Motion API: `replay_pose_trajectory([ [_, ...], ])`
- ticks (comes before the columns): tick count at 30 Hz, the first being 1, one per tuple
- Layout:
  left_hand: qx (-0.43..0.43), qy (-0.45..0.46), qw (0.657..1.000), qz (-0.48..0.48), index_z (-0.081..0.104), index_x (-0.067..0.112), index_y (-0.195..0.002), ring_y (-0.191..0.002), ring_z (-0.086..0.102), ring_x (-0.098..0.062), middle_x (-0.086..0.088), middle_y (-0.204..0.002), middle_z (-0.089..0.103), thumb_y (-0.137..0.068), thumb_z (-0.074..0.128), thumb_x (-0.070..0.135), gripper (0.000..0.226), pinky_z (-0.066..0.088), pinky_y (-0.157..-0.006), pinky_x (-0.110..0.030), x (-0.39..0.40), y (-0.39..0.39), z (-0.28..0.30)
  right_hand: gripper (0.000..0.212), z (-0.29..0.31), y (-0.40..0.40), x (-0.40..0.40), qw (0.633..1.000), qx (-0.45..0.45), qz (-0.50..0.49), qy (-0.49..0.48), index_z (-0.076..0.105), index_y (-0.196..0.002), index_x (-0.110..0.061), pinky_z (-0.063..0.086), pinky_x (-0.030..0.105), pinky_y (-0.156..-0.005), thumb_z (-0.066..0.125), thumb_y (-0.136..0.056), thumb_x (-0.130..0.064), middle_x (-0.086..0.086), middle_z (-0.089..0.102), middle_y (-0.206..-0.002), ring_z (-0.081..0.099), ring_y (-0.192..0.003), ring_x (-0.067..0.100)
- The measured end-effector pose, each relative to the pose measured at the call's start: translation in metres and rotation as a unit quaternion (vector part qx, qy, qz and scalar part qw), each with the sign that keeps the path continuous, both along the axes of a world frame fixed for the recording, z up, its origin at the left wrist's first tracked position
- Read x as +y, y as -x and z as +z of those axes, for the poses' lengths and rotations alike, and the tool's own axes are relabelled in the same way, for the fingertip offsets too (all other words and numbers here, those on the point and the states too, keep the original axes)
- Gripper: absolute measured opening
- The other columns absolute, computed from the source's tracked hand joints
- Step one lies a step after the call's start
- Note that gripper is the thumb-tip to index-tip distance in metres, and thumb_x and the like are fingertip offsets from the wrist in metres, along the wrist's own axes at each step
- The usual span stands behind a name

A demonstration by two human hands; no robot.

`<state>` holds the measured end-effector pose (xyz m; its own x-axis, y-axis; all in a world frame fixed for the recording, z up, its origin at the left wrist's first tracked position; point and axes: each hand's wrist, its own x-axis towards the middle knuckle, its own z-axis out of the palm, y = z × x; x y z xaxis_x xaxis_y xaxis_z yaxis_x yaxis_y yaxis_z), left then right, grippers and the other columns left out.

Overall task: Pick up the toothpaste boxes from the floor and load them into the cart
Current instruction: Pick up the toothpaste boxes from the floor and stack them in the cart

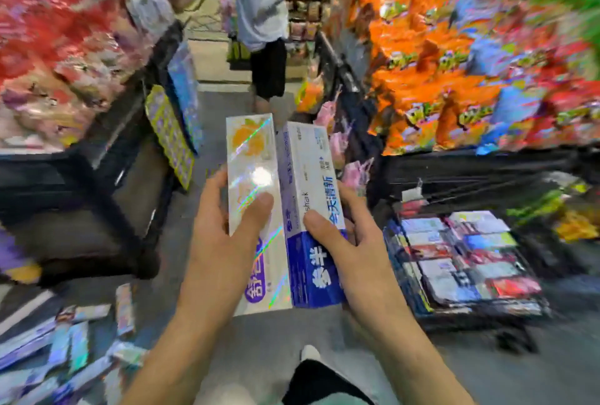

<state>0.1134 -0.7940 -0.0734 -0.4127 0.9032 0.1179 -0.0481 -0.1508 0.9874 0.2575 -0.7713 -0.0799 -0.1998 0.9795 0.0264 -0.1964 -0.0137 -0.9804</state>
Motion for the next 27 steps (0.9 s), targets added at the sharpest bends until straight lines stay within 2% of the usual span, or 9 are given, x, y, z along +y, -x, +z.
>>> replay_pose_trajectory([
  [3,0.013,0.008,0.996,-0.093,0.055,0.033,-0.127,-0.104,0.072,-0.015,0.01,-0.115,0.074,-0.095,0.063,0.017,0.037,0.058,-0.09,-0.04,0.035,-0.05,-0.007,0.043,-0.01,-0.051,0.008,0.995,0.014,-0.098,0.013,0.058,-0.129,-0.025,0.058,0.027,-0.072,0.069,-0.09,-0.011,-0.003,0.076,-0.107,0.075,-0.091,0.016],
  [7,0.03,0.029,0.981,-0.187,0.053,0.035,-0.132,-0.095,0.073,-0.008,0.019,-0.105,0.074,-0.095,0.063,0.017,0.042,0.059,-0.074,-0.022,0.082,-0.118,-0.018,0.043,-0.027,-0.11,0.025,0.979,0.025,-0.198,0.041,0.059,-0.123,-0.031,0.057,0.025,-0.066,0.071,-0.084,-0.018,-0.008,0.077,-0.096,0.075,-0.082,0.015],
  [9,0.043,0.036,0.973,-0.224,0.053,0.034,-0.133,-0.1,0.072,-0.013,0.012,-0.11,0.074,-0.095,0.064,0.017,0.042,0.06,-0.082,-0.031,0.109,-0.154,-0.024,0.043,-0.034,-0.141,0.038,0.967,0.034,-0.248,0.052,0.061,-0.116,-0.037,0.059,0.029,-0.067,0.073,-0.077,-0.025,-0.008,0.077,-0.096,0.075,-0.083,0.019],
  [11,0.053,0.047,0.962,-0.262,0.053,0.037,-0.132,-0.105,0.071,-0.017,0.009,-0.118,0.072,-0.096,0.066,0.021,0.042,0.057,-0.093,-0.047,0.133,-0.192,-0.031,0.039,-0.041,-0.174,0.049,0.954,0.048,-0.29,0.065,0.061,-0.113,-0.039,0.061,0.032,-0.068,0.073,-0.082,-0.018,-0.007,0.077,-0.095,0.075,-0.084,0.021],
  [13,0.059,0.054,0.952,-0.296,0.054,0.038,-0.129,-0.105,0.071,-0.017,0.009,-0.118,0.072,-0.095,0.069,0.024,0.04,0.055,-0.095,-0.052,0.156,-0.231,-0.037,0.039,-0.046,-0.21,0.061,0.943,0.054,-0.321,0.071,0.061,-0.112,-0.04,0.061,0.033,-0.069,0.075,-0.084,-0.016,-0.008,0.077,-0.094,0.075,-0.084,0.021],
  [17,0.068,0.051,0.927,-0.365,0.053,0.035,-0.13,-0.105,0.07,-0.012,0.015,-0.116,0.071,-0.095,0.065,0.018,0.04,0.055,-0.095,-0.046,0.193,-0.302,-0.049,0.043,-0.057,-0.275,0.083,0.918,0.046,-0.388,0.072,0.06,-0.119,-0.036,0.059,0.03,-0.069,0.074,-0.086,-0.011,-0.004,0.077,-0.098,0.075,-0.084,0.021],
  [22,0.08,0.064,0.882,-0.461,0.054,0.033,-0.128,-0.104,0.069,-0.005,0.018,-0.112,0.072,-0.094,0.069,0.017,0.041,0.053,-0.087,-0.03,0.228,-0.368,-0.06,0.047,-0.069,-0.327,0.106,0.874,0.072,-0.473,0.086,0.059,-0.122,-0.04,0.061,0.031,-0.072,0.073,-0.081,-0.022,-0.004,0.076,-0.107,0.075,-0.091,0.019],
  [25,0.102,0.07,0.857,-0.501,0.052,0.022,-0.134,-0.106,0.069,-0.009,0.009,-0.116,0.072,-0.087,0.07,0.031,0.052,0.055,-0.09,-0.031,0.259,-0.395,-0.071,0.048,-0.082,-0.349,0.126,0.848,0.083,-0.514,0.095,0.056,-0.13,-0.031,0.058,0.024,-0.065,0.068,-0.089,-0.01,-0.006,0.076,-0.102,0.075,-0.085,0.014],
  [27,0.125,0.081,0.841,-0.521,0.05,0.027,-0.136,-0.109,0.068,-0.009,0.009,-0.119,0.07,-0.083,0.07,0.043,0.059,0.054,-0.095,-0.037,0.284,-0.414,-0.081,0.047,-0.091,-0.363,0.142,0.827,0.086,-0.545,0.105,0.056,-0.131,-0.032,0.057,0.023,-0.063,0.067,-0.091,-0.009,-0.006,0.076,-0.103,0.075,-0.084,0.014],
])
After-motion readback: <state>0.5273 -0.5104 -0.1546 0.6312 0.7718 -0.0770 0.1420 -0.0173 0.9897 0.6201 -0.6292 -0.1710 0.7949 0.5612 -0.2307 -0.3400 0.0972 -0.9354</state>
